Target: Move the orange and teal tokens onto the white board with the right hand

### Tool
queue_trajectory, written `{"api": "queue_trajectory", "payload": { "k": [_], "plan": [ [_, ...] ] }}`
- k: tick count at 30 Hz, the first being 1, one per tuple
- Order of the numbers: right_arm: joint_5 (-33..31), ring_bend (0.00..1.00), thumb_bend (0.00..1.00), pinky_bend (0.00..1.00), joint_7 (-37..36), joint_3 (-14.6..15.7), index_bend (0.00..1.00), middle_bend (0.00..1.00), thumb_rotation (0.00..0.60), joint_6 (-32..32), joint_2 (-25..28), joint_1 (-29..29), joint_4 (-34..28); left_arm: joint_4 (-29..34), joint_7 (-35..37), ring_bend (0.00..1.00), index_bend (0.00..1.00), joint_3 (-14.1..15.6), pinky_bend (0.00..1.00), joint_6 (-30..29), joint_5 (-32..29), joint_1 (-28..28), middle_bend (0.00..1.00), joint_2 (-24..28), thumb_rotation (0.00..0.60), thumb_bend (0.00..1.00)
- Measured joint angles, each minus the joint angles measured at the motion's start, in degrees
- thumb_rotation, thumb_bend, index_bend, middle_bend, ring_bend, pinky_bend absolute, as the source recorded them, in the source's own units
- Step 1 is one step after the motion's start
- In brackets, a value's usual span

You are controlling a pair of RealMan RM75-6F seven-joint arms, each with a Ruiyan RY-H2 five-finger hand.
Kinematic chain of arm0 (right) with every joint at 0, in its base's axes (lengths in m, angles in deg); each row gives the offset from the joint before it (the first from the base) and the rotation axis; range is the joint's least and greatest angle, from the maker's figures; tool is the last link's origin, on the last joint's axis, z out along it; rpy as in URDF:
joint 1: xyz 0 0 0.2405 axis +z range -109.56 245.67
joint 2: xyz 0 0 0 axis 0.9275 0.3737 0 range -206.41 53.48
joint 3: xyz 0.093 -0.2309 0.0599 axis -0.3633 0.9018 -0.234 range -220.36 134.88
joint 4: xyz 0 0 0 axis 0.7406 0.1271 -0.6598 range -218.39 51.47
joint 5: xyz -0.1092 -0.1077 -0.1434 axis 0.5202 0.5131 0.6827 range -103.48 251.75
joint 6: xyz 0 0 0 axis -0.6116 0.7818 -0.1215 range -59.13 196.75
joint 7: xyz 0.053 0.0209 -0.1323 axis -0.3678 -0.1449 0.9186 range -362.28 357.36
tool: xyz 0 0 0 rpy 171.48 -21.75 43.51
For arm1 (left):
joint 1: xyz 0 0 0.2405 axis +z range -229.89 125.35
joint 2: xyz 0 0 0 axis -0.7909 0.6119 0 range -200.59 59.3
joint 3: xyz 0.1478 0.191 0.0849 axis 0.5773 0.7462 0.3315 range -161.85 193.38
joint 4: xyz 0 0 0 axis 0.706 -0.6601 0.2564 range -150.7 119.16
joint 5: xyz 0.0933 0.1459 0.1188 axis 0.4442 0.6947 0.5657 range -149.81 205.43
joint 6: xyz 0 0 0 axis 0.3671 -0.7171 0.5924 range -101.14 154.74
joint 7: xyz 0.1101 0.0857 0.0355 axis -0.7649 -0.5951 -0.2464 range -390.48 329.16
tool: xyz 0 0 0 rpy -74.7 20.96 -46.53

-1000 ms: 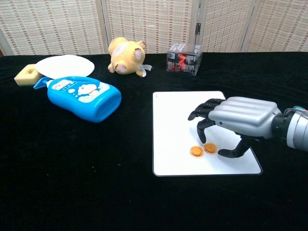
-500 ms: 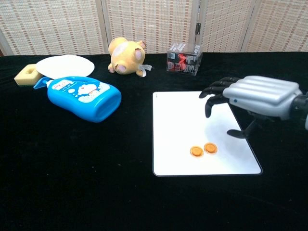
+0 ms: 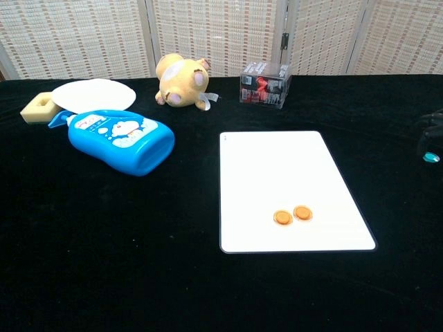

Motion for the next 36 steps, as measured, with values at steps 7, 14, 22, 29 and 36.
{"api": "queue_trajectory", "payload": {
  "k": [7, 14, 22, 29, 36],
  "plan": [
    [-1.7, 0.05, 0.41, 0.00, -3.7, 0.1, 0.39, 0.14, 0.600, 1.3, -2.2, -2.0, 6.4, 0.5, -0.4, 0.00, 0.00, 0.0, 0.00, 0.1, 0.3, -0.2, 0.00, 0.2, 0.600, 0.17],
    [-3.8, 0.05, 0.41, 0.00, -6.3, -0.9, 0.40, 0.14, 0.600, 4.1, -4.4, -2.8, 12.7, 0.7, -0.7, 0.00, 0.00, 0.2, 0.00, 0.3, 0.1, -0.2, 0.00, 0.2, 0.600, 0.17],
    [-5.0, 0.04, 0.41, 0.00, -8.0, -2.2, 0.40, 0.14, 0.600, 7.5, -6.8, -2.7, 17.9, 0.9, -0.9, 0.00, 0.00, 0.3, 0.00, 0.3, 0.0, -0.2, 0.00, 0.3, 0.600, 0.17],
    [-4.6, 0.05, 0.41, 0.00, -8.8, -2.8, 0.42, 0.15, 0.600, 8.7, -7.9, -2.6, 19.6, 0.9, -0.8, 0.00, 0.00, 0.3, 0.00, 0.3, -0.3, -0.2, 0.00, 0.3, 0.600, 0.17],
    [-3.9, 0.05, 0.41, 0.00, -8.6, -3.2, 0.43, 0.15, 0.600, 8.8, -8.1, -2.6, 19.5, 0.8, -0.7, 0.00, 0.00, 0.3, 0.00, 0.3, -0.3, -0.2, 0.00, 0.3, 0.600, 0.17]
  ]
}}
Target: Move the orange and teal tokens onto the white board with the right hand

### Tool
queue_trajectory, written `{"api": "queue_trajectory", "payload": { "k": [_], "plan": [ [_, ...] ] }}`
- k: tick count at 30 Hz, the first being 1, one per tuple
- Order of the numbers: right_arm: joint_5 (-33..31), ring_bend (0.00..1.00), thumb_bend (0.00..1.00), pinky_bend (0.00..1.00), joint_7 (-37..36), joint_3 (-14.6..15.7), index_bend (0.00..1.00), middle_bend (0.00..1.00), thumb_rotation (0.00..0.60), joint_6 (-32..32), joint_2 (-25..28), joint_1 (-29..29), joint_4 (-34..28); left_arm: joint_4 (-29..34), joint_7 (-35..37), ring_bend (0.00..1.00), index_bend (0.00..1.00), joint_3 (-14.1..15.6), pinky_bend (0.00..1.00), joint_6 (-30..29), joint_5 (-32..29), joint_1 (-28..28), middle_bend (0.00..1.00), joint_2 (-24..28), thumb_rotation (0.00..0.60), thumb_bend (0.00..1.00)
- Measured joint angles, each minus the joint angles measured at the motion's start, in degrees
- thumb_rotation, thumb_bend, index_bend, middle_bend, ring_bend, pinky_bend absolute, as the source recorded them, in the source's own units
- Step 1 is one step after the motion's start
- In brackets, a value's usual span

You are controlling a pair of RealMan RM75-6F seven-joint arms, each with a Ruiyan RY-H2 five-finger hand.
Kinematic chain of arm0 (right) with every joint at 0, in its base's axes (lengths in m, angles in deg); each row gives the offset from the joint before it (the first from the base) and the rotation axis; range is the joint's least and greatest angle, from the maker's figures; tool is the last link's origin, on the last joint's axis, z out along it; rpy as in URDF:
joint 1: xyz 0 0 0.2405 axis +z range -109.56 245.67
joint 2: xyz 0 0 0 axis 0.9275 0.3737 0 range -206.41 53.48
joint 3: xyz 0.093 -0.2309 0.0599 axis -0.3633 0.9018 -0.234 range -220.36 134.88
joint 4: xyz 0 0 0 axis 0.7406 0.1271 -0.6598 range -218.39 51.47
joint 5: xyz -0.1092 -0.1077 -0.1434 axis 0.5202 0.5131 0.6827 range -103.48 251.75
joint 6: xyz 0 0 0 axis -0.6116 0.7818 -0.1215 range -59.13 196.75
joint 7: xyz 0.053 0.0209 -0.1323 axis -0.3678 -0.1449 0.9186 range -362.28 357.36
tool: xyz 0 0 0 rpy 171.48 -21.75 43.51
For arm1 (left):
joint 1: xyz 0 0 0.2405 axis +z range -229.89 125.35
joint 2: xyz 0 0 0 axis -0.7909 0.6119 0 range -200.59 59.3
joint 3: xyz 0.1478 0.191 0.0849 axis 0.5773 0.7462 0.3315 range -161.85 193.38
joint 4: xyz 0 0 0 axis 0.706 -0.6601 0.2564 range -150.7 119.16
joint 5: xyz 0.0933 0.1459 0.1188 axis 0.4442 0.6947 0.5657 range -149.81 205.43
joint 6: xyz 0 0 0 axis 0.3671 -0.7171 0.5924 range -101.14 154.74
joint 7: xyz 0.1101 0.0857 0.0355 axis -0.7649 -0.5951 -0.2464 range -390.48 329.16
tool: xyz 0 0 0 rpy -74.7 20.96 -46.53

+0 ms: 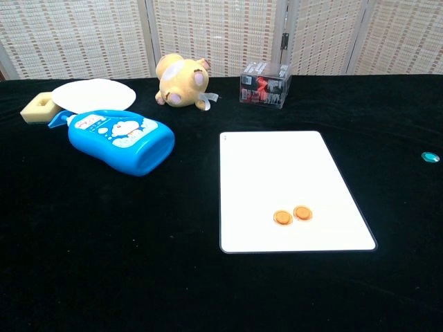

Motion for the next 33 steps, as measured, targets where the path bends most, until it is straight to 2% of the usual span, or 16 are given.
{"api": "queue_trajectory", "payload": {
  "k": [19, 26, 33],
  "plan": [
    [0.1, 0.06, 0.42, 0.00, 1.6, -1.0, 0.49, 0.17, 0.600, 0.1, 0.3, -0.1, -2.1, -1.3, 1.1, 0.00, 0.00, 0.1, 0.00, 0.0, -0.1, 0.1, 0.00, -0.5, 0.600, 0.17],
    [2.3, 0.06, 0.42, 0.00, 1.5, -1.9, 0.49, 0.17, 0.600, -0.5, 3.2, 1.3, -9.8, -1.2, 1.2, 0.00, 0.00, 0.1, 0.00, -0.3, 0.2, 0.1, 0.00, -0.4, 0.600, 0.17],
    [3.0, 0.06, 0.42, 0.00, 6.1, -4.9, 0.49, 0.17, 0.600, 3.7, 4.2, 8.6, -19.2, -0.8, 1.0, 0.00, 0.00, 0.2, 0.00, -1.0, 0.6, 0.4, 0.00, 0.0, 0.600, 0.17]
  ]
}}
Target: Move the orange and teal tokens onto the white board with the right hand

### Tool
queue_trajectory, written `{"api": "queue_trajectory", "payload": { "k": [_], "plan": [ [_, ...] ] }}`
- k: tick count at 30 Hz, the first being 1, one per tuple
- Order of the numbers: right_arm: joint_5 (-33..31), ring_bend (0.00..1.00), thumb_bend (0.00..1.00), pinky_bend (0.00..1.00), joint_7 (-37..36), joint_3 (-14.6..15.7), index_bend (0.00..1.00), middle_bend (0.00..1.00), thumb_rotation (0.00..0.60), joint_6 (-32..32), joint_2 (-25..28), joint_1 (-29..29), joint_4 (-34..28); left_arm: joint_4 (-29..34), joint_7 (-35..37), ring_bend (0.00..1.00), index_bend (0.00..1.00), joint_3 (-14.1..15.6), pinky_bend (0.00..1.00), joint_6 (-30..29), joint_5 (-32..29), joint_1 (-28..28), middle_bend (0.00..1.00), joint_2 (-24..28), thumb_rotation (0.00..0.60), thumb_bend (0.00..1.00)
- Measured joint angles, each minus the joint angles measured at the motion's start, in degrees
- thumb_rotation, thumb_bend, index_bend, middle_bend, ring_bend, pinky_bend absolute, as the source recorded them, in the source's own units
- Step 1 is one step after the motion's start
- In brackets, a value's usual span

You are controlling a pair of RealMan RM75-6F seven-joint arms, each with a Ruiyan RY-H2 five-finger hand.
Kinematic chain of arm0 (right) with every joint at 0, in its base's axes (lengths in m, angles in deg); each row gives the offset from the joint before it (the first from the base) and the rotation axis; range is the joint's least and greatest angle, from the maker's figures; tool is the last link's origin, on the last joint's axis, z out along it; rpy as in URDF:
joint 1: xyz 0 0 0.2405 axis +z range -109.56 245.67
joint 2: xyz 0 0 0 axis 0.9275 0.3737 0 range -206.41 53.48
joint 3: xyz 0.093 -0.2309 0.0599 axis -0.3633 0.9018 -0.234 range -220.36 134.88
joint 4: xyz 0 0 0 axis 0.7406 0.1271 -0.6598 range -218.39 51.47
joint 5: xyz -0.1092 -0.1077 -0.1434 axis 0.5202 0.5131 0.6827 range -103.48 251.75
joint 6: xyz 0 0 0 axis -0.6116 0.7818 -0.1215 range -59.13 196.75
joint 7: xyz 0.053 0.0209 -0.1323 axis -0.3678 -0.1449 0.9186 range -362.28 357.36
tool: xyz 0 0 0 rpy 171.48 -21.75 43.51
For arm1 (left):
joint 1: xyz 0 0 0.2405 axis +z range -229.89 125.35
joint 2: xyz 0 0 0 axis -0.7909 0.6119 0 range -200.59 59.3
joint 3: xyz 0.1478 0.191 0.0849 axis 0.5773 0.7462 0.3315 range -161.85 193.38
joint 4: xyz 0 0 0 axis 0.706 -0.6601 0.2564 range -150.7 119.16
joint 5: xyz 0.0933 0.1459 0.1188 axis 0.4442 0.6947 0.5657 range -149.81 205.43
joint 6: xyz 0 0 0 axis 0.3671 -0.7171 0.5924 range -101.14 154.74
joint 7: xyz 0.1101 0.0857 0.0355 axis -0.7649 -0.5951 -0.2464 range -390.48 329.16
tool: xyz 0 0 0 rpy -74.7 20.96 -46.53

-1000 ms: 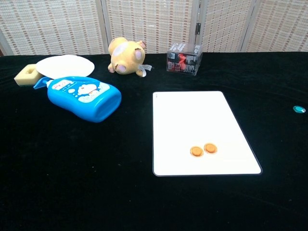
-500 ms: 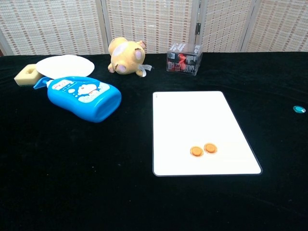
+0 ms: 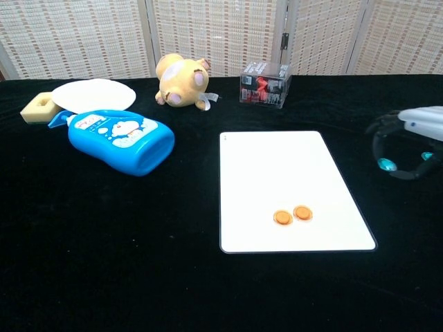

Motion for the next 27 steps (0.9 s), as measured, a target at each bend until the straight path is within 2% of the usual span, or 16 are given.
{"api": "queue_trajectory", "payload": {
  "k": [6, 12, 27],
  "plan": [
    [-3.8, 0.06, 0.42, 0.00, 7.7, -2.1, 0.49, 0.17, 0.600, 4.2, -3.7, 6.7, -2.2, 0.3, 0.2, 0.00, 0.00, 0.1, 0.00, -0.6, 0.0, 0.5, 0.00, 0.4, 0.600, 0.17],
    [-9.6, 0.05, 0.42, 0.00, 14.0, -2.8, 0.49, 0.17, 0.600, 6.8, -8.9, 11.7, -1.9, 0.2, 0.3, 0.00, 0.00, 0.3, 0.00, -0.6, -0.2, 0.7, 0.00, 0.4, 0.600, 0.17],
    [-16.4, 0.05, 0.42, 0.00, 19.4, -1.9, 0.46, 0.15, 0.600, 6.1, -13.8, 17.2, 0.9, -1.0, 1.3, 0.00, 0.00, 0.2, 0.00, 0.0, -0.5, 0.7, 0.00, -0.2, 0.600, 0.17]
  ]
}}
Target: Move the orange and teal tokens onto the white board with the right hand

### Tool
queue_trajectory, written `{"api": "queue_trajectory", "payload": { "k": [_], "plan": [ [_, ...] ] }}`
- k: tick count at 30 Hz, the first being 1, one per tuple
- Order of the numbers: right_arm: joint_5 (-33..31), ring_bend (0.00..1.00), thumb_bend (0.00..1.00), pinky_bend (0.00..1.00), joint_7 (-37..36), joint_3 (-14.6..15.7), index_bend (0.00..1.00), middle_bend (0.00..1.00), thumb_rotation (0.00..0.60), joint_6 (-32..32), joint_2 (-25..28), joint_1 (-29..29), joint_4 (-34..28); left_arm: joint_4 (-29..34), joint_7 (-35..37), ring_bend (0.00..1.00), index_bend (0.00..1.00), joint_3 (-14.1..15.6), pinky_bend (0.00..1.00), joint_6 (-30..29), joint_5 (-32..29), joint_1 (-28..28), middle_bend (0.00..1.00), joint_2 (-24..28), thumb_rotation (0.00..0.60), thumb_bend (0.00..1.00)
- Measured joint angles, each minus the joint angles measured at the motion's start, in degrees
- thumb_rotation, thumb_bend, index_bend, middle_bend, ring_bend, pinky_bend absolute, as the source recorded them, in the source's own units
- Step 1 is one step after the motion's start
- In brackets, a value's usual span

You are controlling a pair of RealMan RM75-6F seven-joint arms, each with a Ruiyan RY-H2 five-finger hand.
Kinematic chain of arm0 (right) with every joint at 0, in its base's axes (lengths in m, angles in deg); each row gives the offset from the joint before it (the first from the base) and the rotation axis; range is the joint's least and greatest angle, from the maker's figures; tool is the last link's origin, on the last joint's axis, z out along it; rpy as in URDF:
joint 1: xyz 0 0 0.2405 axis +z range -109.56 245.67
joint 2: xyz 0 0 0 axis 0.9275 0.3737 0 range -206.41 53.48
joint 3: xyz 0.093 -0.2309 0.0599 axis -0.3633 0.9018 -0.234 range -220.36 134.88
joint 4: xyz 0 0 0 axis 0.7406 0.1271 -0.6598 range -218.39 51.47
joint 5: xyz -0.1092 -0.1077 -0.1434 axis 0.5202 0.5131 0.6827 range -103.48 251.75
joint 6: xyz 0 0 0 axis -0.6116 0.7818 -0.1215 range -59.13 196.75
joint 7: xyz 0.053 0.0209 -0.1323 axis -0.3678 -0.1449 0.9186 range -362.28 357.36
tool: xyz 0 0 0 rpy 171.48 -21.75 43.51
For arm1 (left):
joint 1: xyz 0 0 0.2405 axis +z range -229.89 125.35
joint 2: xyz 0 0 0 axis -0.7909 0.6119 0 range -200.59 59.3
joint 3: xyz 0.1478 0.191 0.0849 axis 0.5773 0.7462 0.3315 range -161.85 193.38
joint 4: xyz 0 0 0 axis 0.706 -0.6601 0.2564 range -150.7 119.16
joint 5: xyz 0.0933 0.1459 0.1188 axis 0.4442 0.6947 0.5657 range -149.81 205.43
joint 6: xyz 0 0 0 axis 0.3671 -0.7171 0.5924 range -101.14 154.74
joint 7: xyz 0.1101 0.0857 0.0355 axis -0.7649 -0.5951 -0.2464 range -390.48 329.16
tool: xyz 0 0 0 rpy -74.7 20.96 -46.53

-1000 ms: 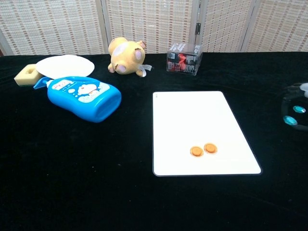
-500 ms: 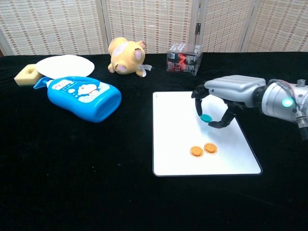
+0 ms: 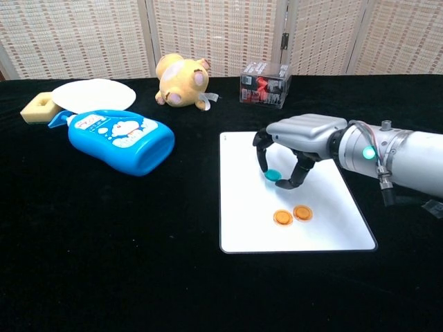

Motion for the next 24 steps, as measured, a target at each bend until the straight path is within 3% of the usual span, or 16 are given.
{"api": "queue_trajectory", "payload": {
  "k": [6, 10, 13, 24],
  "plan": [
    [0.1, 0.05, 0.42, 0.00, 0.5, 0.7, 0.43, 0.15, 0.600, -1.1, -1.1, 0.9, 1.5, -0.3, 0.1, 0.00, 0.00, 0.0, 0.00, 0.2, -0.1, -0.1, 0.00, -0.2, 0.600, 0.17],
    [0.3, 0.05, 0.42, 0.00, -0.4, 0.8, 0.25, 0.13, 0.600, -1.4, -1.2, 1.1, 1.7, -0.4, 0.2, 0.00, 0.00, -0.1, 0.00, 0.3, -0.2, -0.1, 0.00, -0.3, 0.600, 0.17],
    [0.8, 0.05, 0.42, 0.00, -1.6, 0.8, 0.20, 0.13, 0.600, -2.1, -0.8, 0.9, 1.7, -0.5, 0.2, 0.00, 0.00, -0.2, 0.00, 0.5, -0.2, -0.2, 0.00, -0.3, 0.600, 0.17],
    [-0.5, 0.06, 0.42, 0.00, -4.6, 1.0, 0.33, 0.14, 0.600, -9.0, 6.8, -4.9, 1.5, -1.1, 0.9, 0.00, 0.00, -0.2, 0.00, 0.5, 0.0, -0.4, 0.00, -0.4, 0.600, 0.17]
  ]
}}
